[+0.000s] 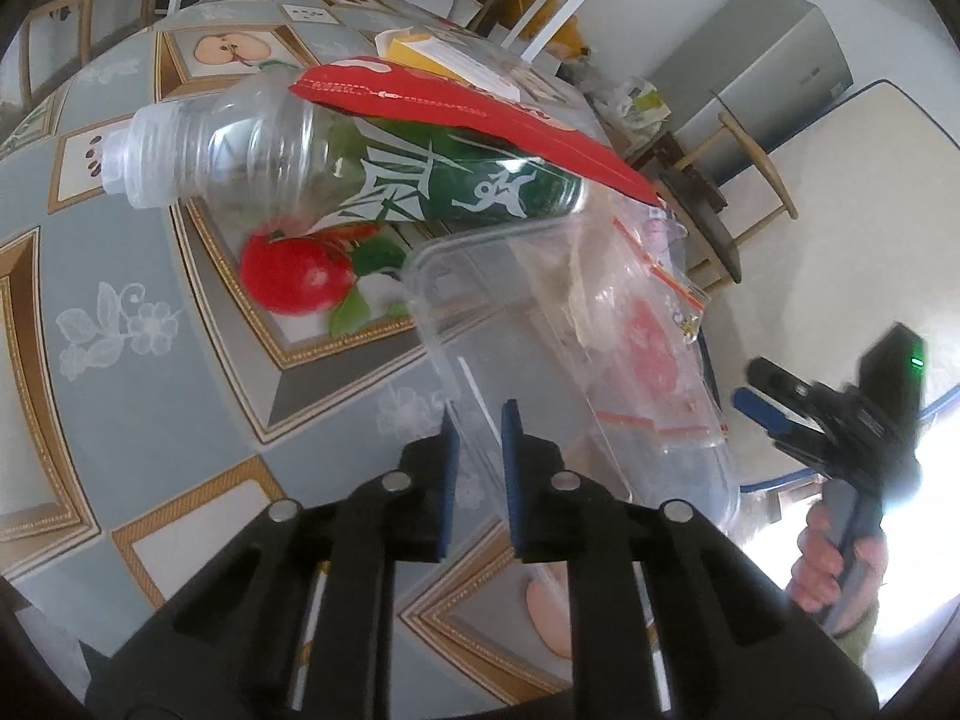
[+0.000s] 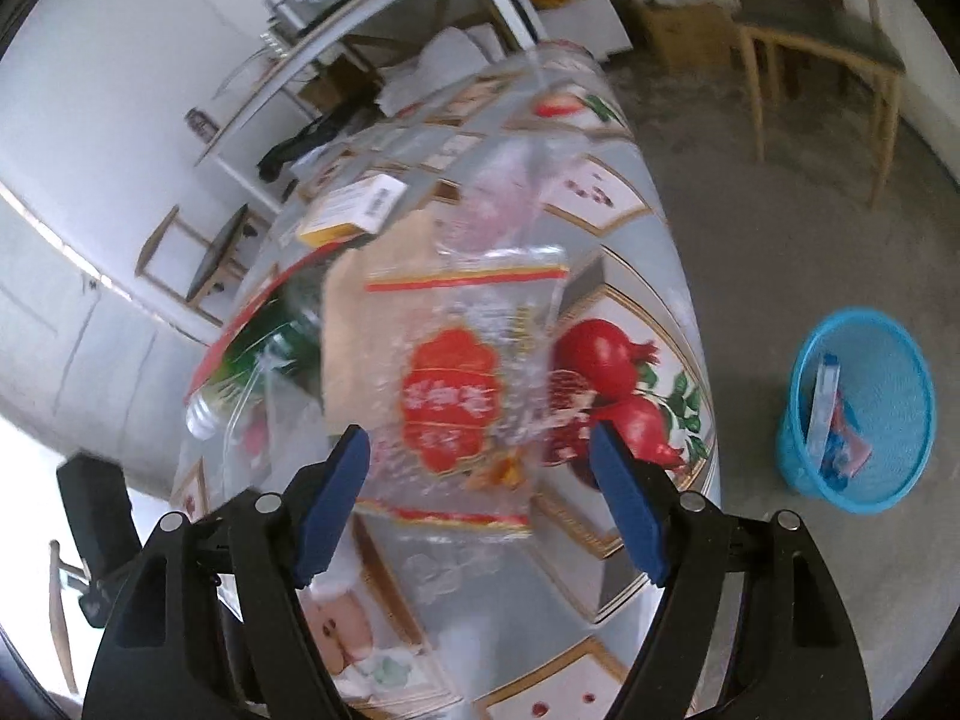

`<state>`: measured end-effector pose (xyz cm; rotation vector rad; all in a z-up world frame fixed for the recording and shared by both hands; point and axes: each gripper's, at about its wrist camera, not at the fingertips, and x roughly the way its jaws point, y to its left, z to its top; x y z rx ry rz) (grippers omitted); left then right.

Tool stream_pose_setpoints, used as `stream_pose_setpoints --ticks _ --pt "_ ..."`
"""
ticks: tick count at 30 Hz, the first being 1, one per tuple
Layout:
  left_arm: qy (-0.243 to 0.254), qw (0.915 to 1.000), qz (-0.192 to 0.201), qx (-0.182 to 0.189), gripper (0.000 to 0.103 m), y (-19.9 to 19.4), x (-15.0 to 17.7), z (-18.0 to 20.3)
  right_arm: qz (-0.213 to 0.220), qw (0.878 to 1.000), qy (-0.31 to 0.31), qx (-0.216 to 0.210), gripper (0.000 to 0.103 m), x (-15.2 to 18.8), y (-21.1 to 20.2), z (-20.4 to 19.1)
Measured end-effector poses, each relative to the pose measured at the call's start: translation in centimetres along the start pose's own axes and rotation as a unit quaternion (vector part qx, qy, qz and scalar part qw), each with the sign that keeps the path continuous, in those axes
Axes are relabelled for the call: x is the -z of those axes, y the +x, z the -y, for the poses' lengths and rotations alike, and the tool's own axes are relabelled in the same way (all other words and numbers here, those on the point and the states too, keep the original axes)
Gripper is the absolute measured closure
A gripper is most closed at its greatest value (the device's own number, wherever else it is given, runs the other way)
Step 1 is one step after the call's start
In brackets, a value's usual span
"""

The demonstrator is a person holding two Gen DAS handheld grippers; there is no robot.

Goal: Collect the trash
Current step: 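Grasp the clear plastic container rim with the left gripper while the right grasps the red-print clear bag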

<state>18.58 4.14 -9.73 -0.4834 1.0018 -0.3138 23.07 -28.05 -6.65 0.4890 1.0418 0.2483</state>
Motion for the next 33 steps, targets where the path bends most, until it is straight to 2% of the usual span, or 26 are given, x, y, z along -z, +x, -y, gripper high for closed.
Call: stream_pose_setpoints --ticks 5,8,12,16,25,29,33 --pt "0.007 1.0000 0.005 0.001 0.098 -1.4 1.1 -0.2 -0.012 0.998 0.063 -0.019 0.033 -0.5 1.7 2.7" --pt "0.003 1.0000 0.008 -0.002 0.098 -2.0 1.4 -0.5 -0.012 0.997 0.077 -0.024 0.035 -0.7 1.8 3.1" --pt "-0.004 1.0000 0.008 -0.004 0.098 -2.2 1.7 -0.8 -0.027 0.995 0.085 -0.049 0.042 -0.3 1.8 2.8" --pt "-0.003 1.0000 0.009 -0.004 0.098 -2.2 1.4 -0.7 -0.036 0.994 0.085 -0.053 0.048 0.1 1.9 2.3" --pt "-0.009 0.9999 0.008 -0.003 0.098 -2.3 1.4 -0.5 -0.068 0.995 0.067 -0.039 0.070 1.2 2.8 1.2" --pt "-0.010 0.9999 0.009 -0.004 0.098 -2.3 1.4 -0.5 -0.077 0.994 0.068 -0.036 0.091 1.6 3.2 1.2" --pt "-0.010 0.9999 0.009 -0.004 0.098 -2.3 1.5 -0.6 -0.077 0.993 0.080 -0.047 0.096 1.9 2.9 1.5"
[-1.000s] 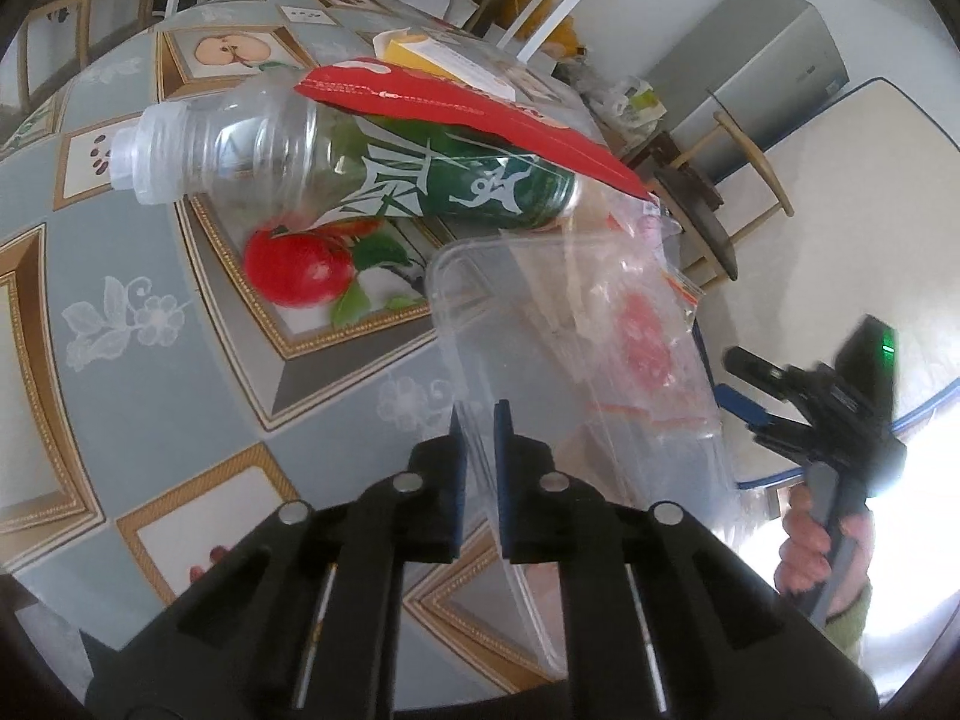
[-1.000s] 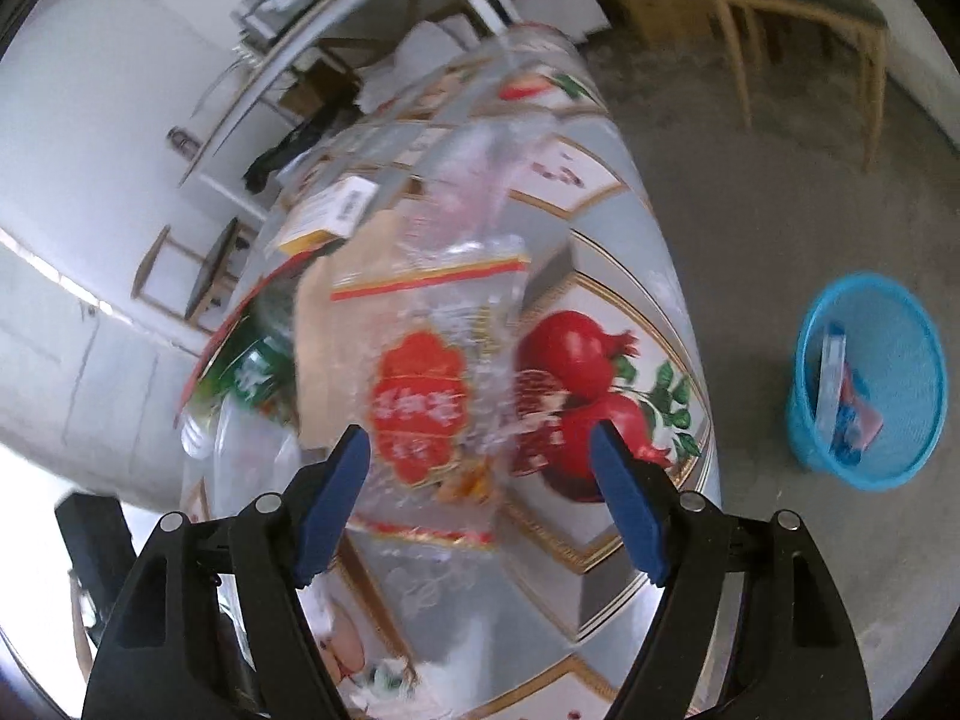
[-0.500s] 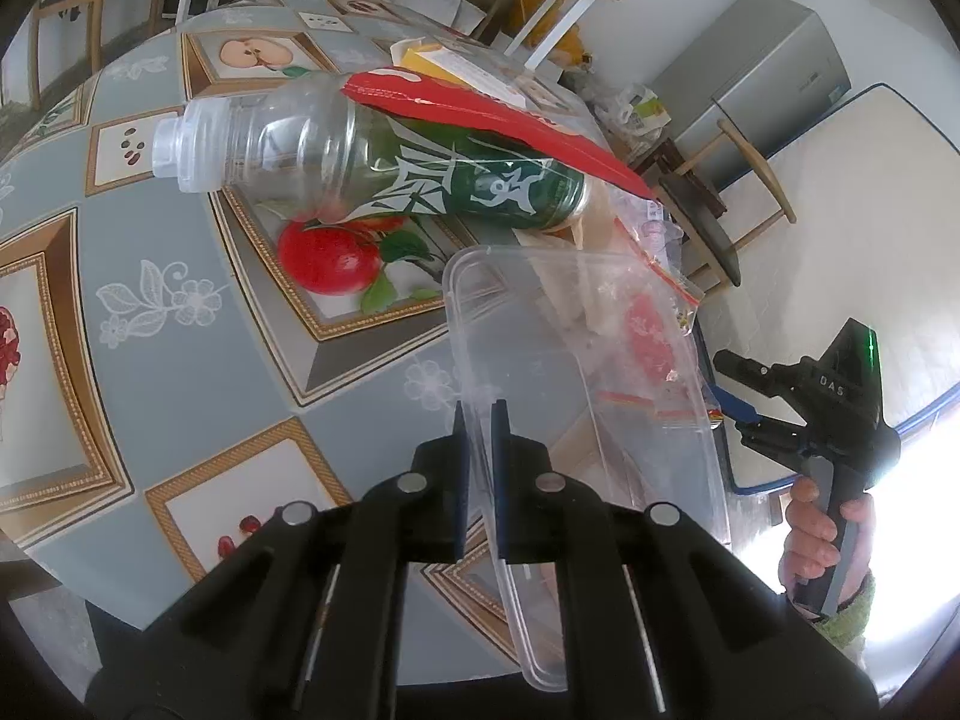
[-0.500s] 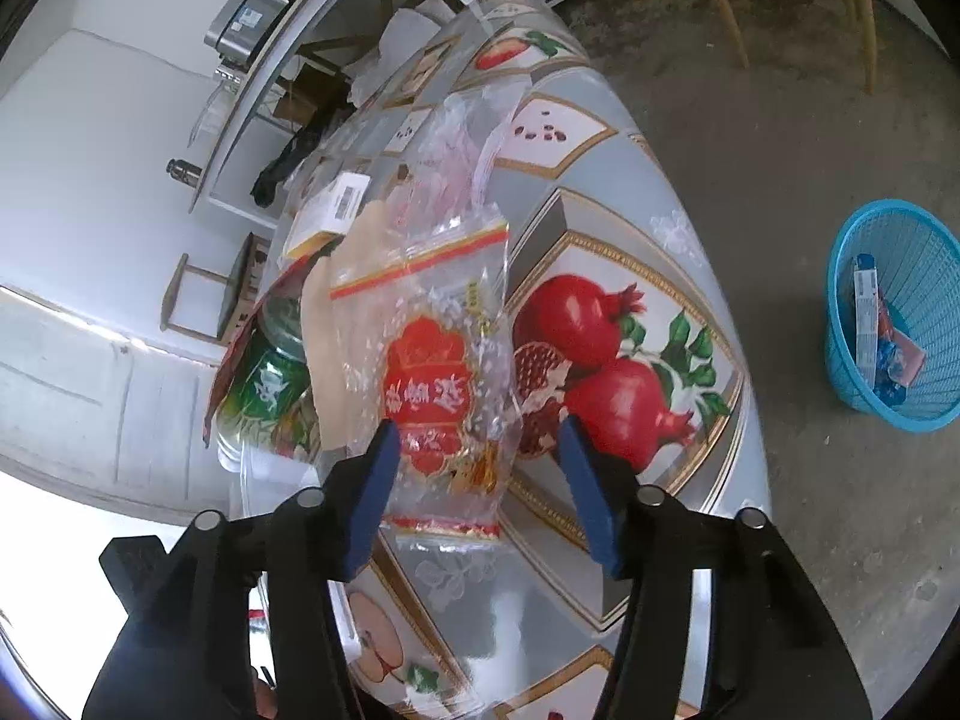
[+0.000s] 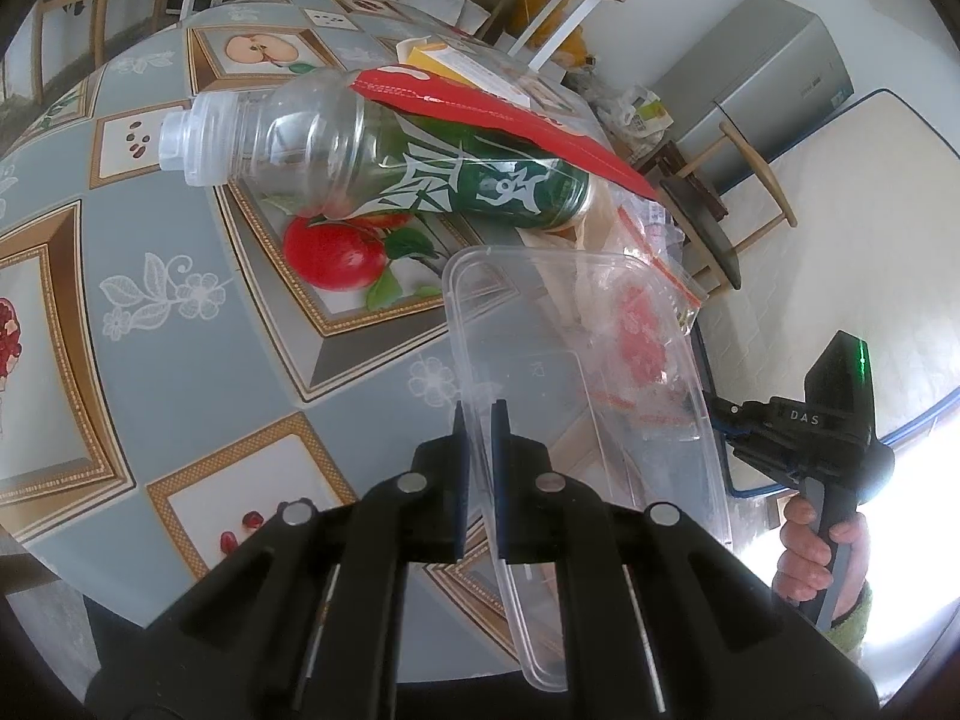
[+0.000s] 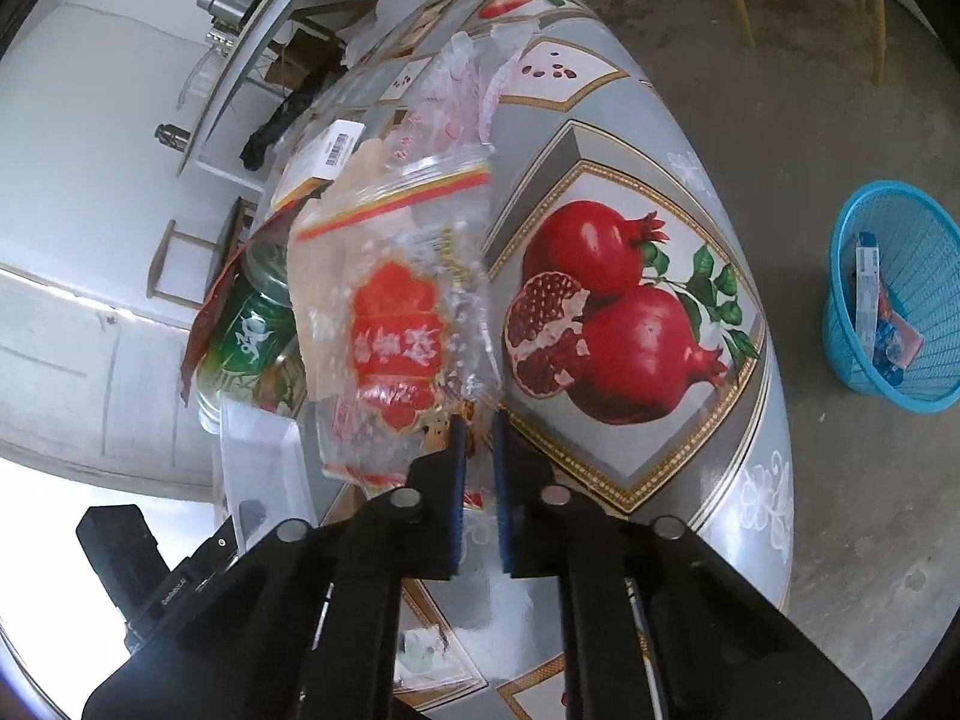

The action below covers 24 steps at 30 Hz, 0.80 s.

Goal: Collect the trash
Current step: 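Grasp the clear plastic container rim with the left gripper while the right grasps the red-print clear bag, then carry the clear container and red-print bag with both grippers to the blue wastebasket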

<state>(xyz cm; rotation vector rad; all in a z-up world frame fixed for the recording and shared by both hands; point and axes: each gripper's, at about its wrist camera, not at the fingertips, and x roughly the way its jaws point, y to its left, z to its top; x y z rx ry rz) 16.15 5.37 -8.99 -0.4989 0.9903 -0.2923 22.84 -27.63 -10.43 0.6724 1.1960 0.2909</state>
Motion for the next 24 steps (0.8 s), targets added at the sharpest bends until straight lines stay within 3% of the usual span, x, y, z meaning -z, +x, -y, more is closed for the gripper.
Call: stream_pose_setpoints --ticks 24 --pt "0.003 0.9999 0.015 0.000 0.098 -1.1 0.2 0.2 0.071 0.997 -0.023 -0.023 0.099 2.6 -7.3 -1.1"
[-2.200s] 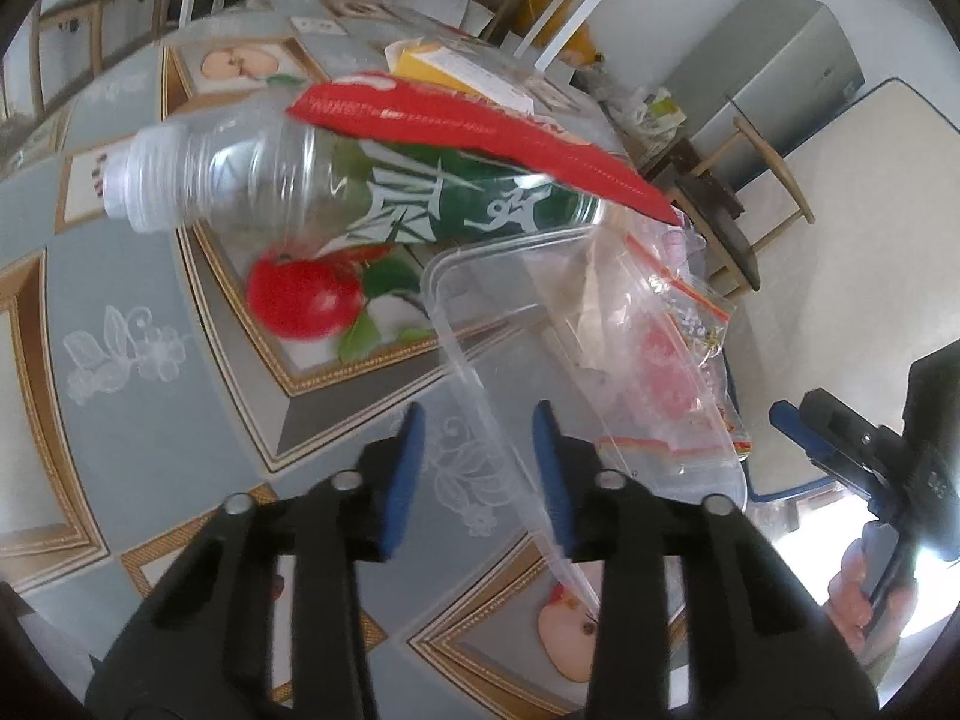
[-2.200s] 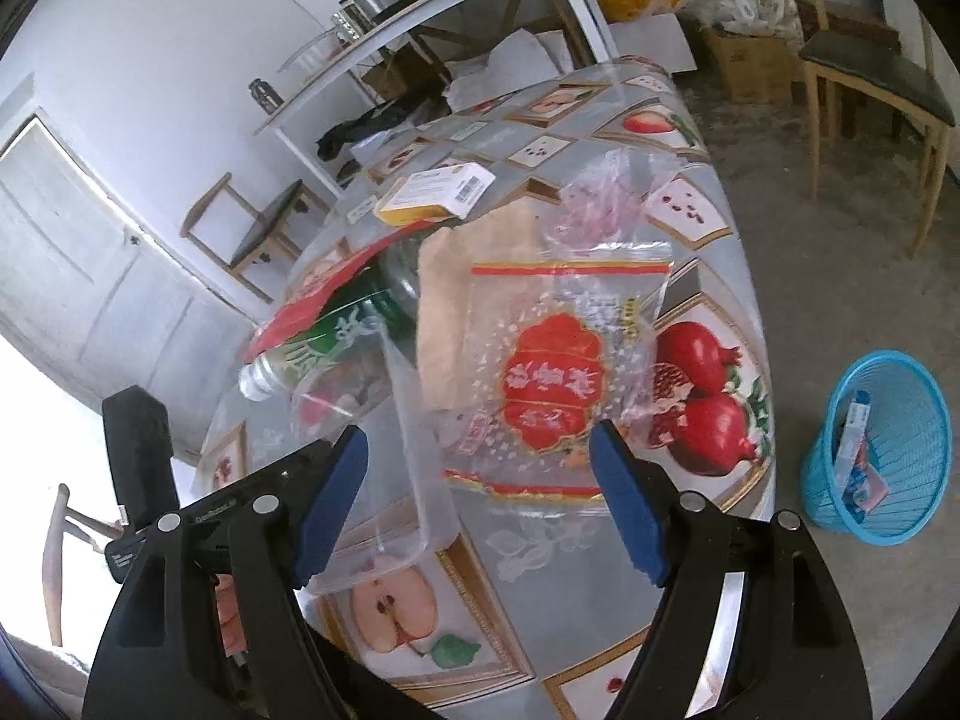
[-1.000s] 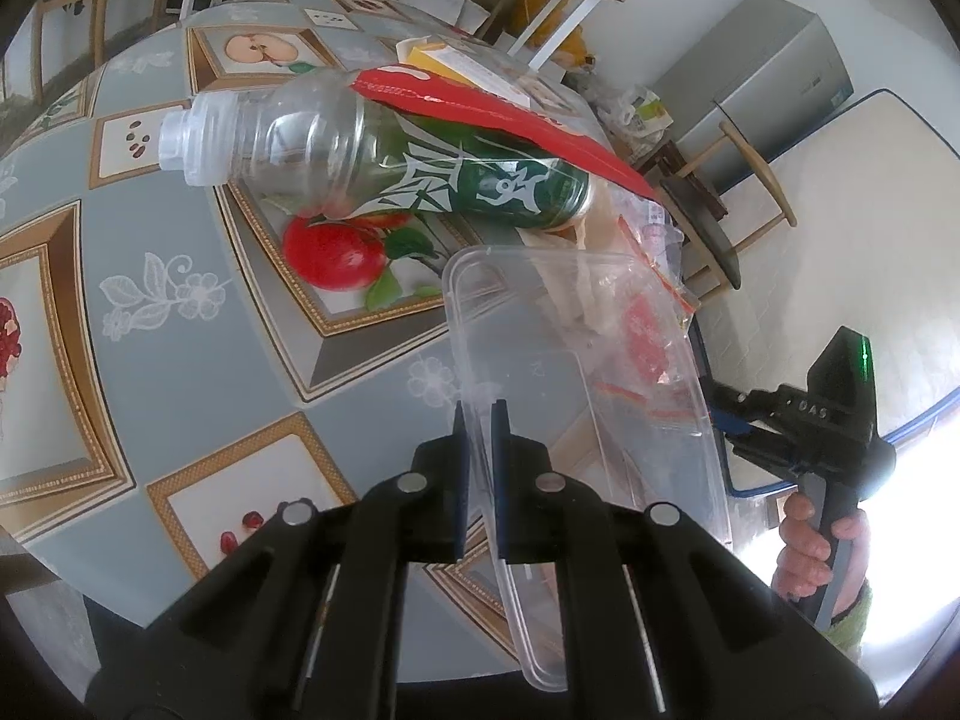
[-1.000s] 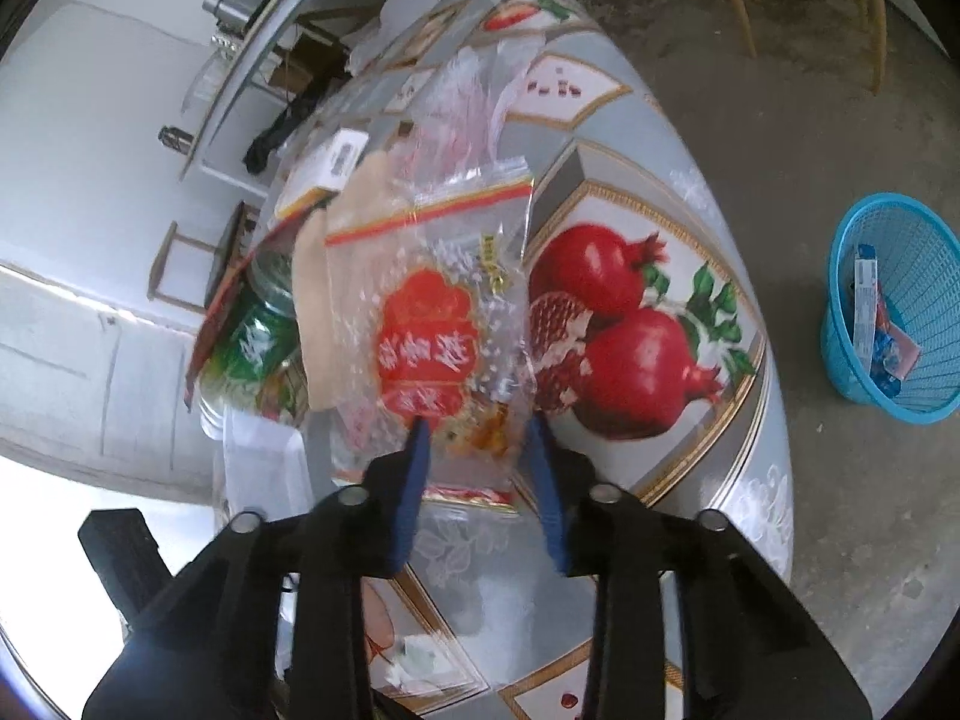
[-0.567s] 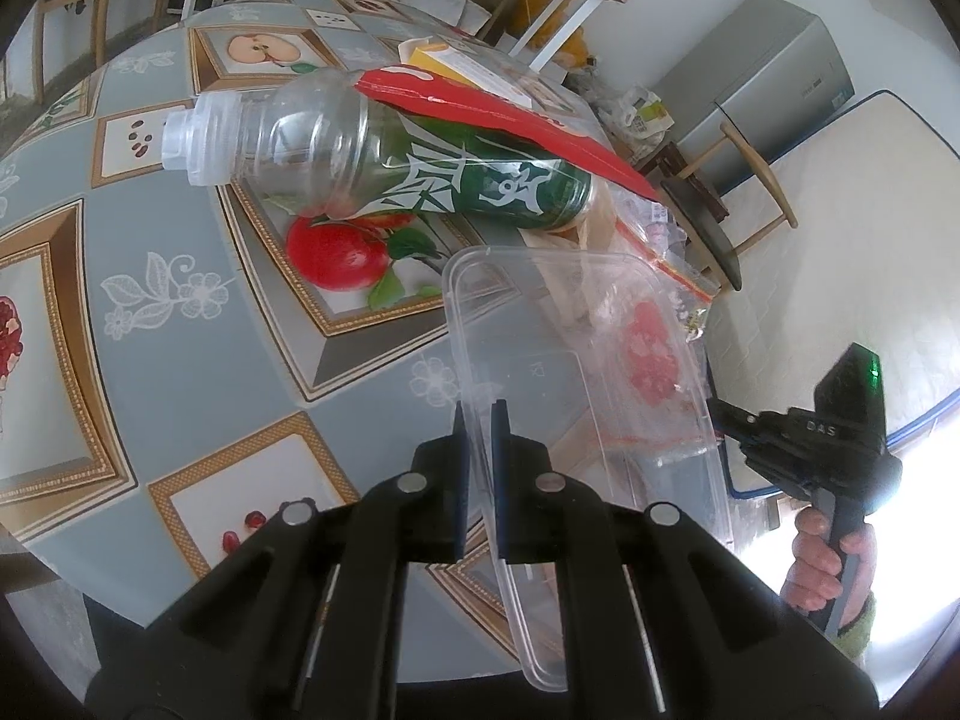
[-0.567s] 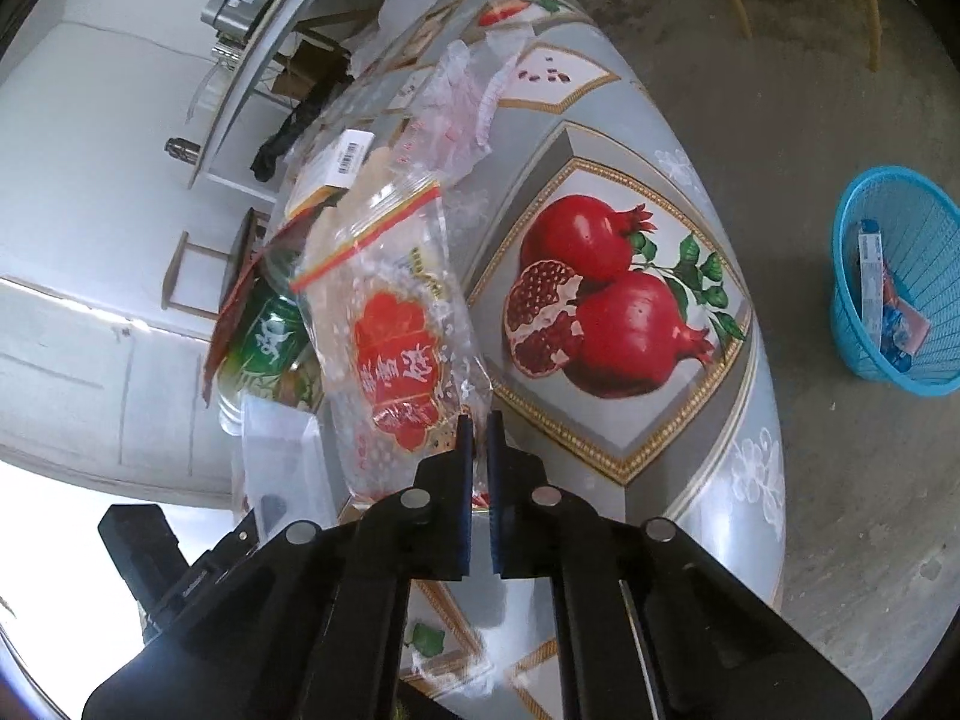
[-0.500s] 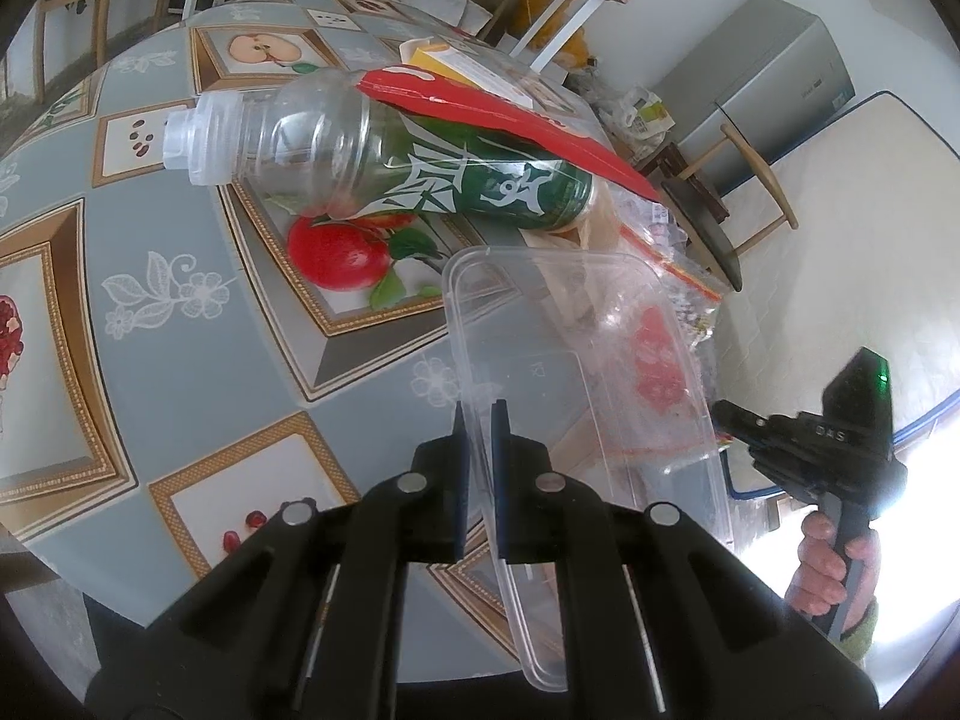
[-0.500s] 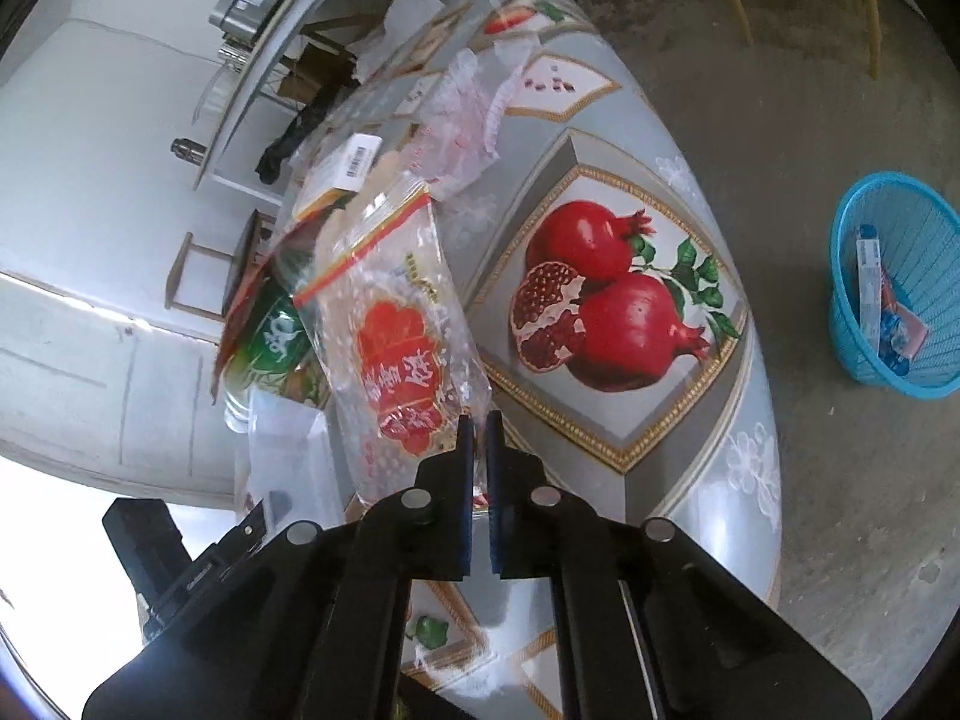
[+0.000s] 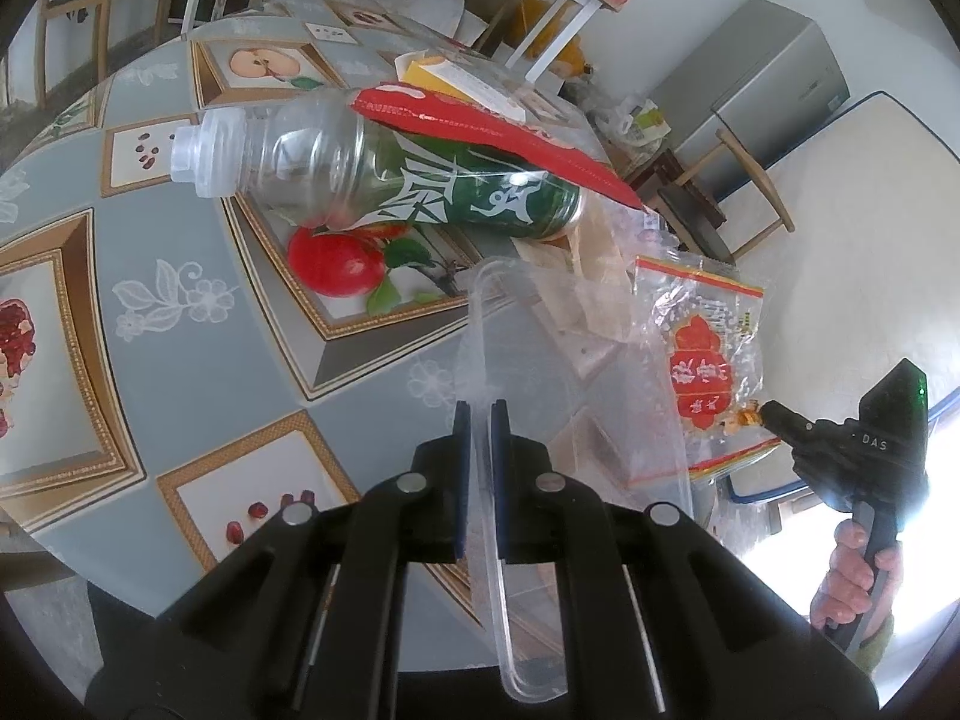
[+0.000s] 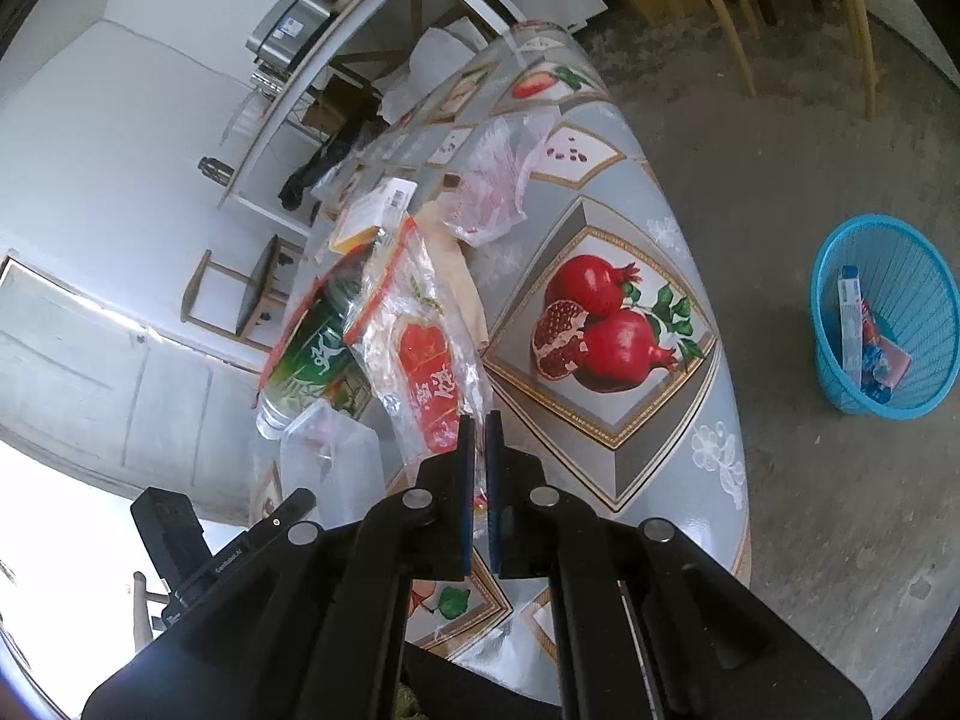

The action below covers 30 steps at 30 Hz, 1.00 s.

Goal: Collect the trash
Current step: 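Carry the clear container and red-print bag with both grippers to the blue wastebasket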

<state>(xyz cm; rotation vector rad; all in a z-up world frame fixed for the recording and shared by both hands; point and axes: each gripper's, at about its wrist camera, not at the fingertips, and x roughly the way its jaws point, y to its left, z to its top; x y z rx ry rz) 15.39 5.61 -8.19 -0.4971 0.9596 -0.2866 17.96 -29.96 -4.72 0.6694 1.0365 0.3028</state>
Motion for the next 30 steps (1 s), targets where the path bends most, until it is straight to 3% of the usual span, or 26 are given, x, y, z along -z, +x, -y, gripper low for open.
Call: stream_pose_setpoints --ticks 15,24,30 --pt "0.014 0.9992 0.037 0.008 0.100 -2.4 0.2 1.8 0.034 0.999 -0.005 -0.008 0.099 -0.2 -2.8 0.2" --pt "0.047 0.9969 0.061 0.014 0.100 -3.6 -0.3 5.3 0.063 0.998 0.008 -0.028 0.099 0.2 -5.1 1.9" --pt "0.085 0.9939 0.063 0.032 0.100 -3.2 -1.2 9.5 0.100 0.994 0.037 -0.031 0.099 0.4 -8.1 5.1"
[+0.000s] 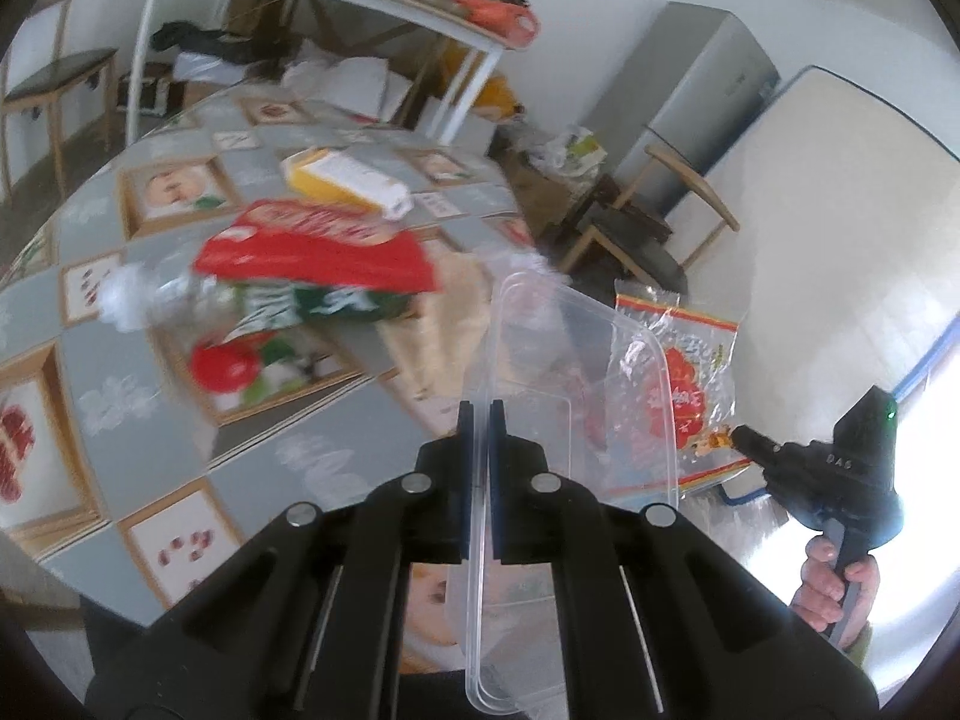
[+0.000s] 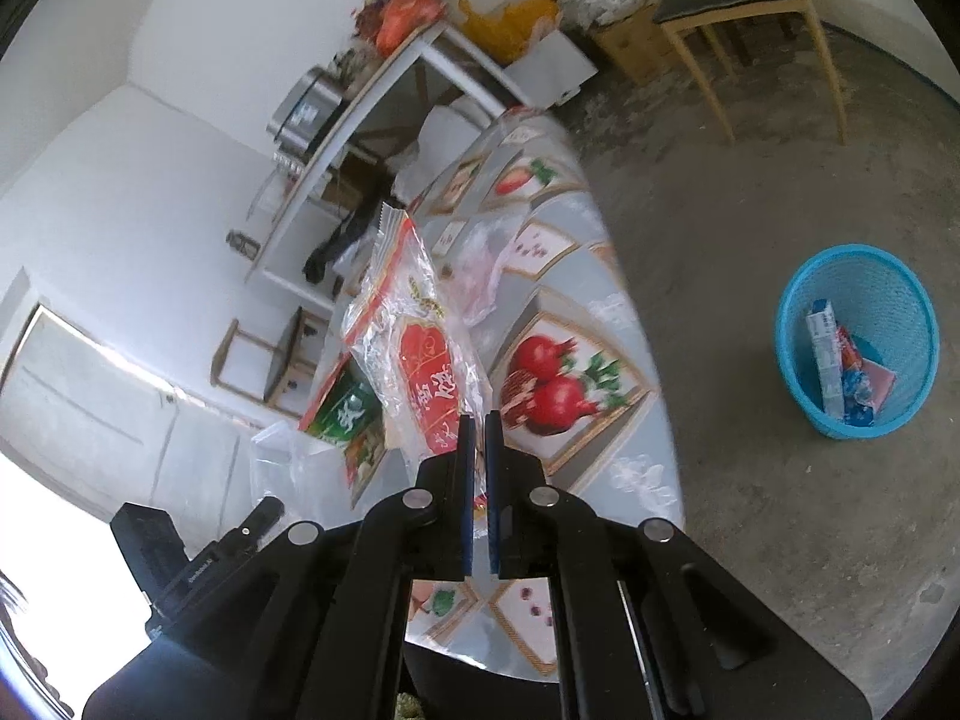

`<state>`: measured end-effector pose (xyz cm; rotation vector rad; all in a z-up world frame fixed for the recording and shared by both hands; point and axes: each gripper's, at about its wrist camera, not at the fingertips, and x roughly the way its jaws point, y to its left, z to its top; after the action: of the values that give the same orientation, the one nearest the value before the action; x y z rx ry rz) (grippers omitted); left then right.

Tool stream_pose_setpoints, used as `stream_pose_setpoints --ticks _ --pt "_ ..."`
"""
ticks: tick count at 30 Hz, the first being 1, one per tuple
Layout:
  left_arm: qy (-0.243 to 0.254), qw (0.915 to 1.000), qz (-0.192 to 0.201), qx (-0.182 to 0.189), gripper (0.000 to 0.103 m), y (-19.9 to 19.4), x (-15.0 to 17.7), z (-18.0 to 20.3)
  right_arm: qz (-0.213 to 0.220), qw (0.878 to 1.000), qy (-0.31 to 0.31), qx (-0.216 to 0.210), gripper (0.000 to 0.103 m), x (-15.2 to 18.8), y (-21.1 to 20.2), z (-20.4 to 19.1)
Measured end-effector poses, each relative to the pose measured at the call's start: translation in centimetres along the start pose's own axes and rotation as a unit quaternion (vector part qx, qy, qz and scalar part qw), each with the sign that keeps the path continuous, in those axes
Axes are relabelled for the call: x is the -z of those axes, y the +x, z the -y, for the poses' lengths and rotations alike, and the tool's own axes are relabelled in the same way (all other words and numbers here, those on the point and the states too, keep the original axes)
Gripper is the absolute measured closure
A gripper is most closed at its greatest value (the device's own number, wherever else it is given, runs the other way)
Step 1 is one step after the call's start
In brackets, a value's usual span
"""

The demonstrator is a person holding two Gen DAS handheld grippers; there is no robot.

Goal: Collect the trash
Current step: 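Carry the clear container and red-print bag with both grippers to the blue wastebasket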

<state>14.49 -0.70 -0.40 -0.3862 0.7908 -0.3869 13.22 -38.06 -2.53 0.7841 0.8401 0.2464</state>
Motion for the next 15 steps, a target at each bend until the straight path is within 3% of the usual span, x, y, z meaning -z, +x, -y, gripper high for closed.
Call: stream_pose_setpoints --ticks 7,11,15 --pt "0.057 0.9969 -0.020 0.050 0.100 3.4 -2.6 7.0 0.067 0.996 0.045 0.039 0.099 -0.6 -5.5 5.1" --pt "0.092 0.9910 -0.058 0.078 0.100 7.2 -3.6 11.7 0.106 0.988 0.078 0.078 0.099 -0.5 -8.7 9.2" --pt "0.136 0.9798 -0.117 0.088 0.100 12.8 -3.3 17.1 0.123 0.978 0.124 0.110 0.099 0.0 -10.6 14.4"
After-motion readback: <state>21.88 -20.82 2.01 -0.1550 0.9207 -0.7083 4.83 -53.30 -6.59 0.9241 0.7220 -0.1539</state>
